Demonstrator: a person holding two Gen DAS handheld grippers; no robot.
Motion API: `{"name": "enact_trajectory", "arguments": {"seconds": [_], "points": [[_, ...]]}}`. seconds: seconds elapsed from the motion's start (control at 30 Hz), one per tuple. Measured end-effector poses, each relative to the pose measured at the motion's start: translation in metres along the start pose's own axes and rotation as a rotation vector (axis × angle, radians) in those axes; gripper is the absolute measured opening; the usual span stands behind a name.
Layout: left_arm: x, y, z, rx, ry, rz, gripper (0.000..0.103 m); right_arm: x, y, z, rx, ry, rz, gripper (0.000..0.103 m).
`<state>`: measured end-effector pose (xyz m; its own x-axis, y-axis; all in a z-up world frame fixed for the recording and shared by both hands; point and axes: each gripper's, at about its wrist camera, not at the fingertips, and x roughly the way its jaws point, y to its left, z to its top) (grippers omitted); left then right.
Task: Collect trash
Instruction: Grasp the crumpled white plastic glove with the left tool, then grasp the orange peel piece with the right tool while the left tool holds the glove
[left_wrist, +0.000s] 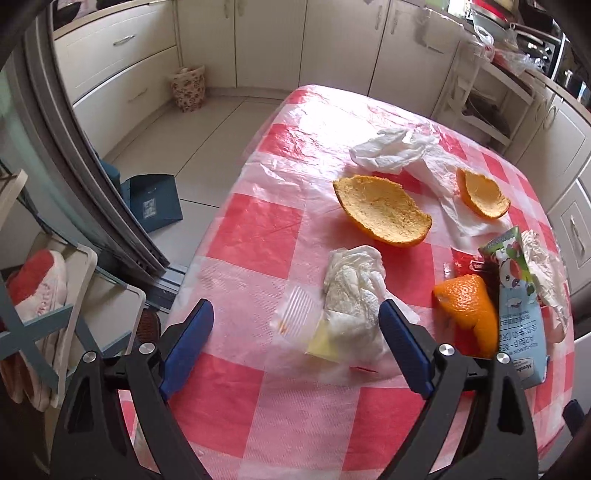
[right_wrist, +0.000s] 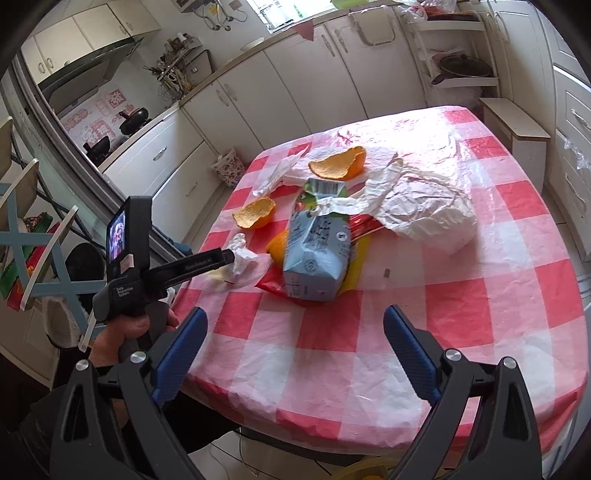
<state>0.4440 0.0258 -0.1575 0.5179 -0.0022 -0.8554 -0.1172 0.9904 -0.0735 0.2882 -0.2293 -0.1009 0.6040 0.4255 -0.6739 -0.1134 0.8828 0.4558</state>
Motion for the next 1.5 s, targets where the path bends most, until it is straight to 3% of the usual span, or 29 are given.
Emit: {"name": "enact_trajectory", "arguments": {"seconds": [0.23, 0.37, 0.47, 0.53, 0.6, 0.7, 0.8, 0.97, 1.1, 1.3, 1.5], "points": [[-0.001, -0.012, 0.001, 0.073, -0.011, -0.052, 0.087, 0.016, 0.012, -0.002, -0.027, 0.036, 0.006, 0.092], [0.007, -0.033, 0.0, 0.152, -0.029, -0.006, 0.083, 0.022, 0.013, -0.003, -0.028, 0.054, 0.008, 0.092], [0.012, -0.042, -0.003, 0.185, -0.028, -0.015, 0.05, 0.025, 0.013, -0.004, -0.026, 0.066, 0.01, 0.092], [0.01, -0.044, -0.001, 0.188, -0.007, -0.067, 0.025, 0.026, 0.014, -0.005, -0.026, 0.069, 0.011, 0.092], [0.007, -0.04, 0.001, 0.139, 0.042, -0.176, 0.021, 0.025, 0.013, -0.006, -0.023, 0.069, 0.014, 0.092], [-0.002, -0.032, -0.001, 0.076, 0.065, -0.287, 0.02, 0.023, 0.012, -0.006, -0.017, 0.068, 0.013, 0.092], [-0.026, -0.02, 0.0, 0.031, 0.034, -0.404, 0.02, 0.025, 0.01, -0.008, -0.008, 0.077, 0.019, 0.092], [-0.059, -0.004, -0.001, -0.001, -0.027, -0.492, 0.02, 0.036, 0.017, -0.007, -0.007, 0.099, 0.035, 0.092], [-0.07, 0.006, 0.004, -0.038, -0.049, -0.537, 0.02, 0.047, 0.025, -0.006, -0.012, 0.106, 0.055, 0.092], [-0.07, 0.024, 0.008, -0.073, -0.042, -0.541, 0.02, 0.064, 0.029, 0.003, 0.008, 0.099, 0.075, 0.092], [-0.067, 0.034, 0.009, -0.081, -0.03, -0.542, 0.02, 0.077, 0.012, 0.016, 0.115, 0.089, 0.088, 0.092]]}}
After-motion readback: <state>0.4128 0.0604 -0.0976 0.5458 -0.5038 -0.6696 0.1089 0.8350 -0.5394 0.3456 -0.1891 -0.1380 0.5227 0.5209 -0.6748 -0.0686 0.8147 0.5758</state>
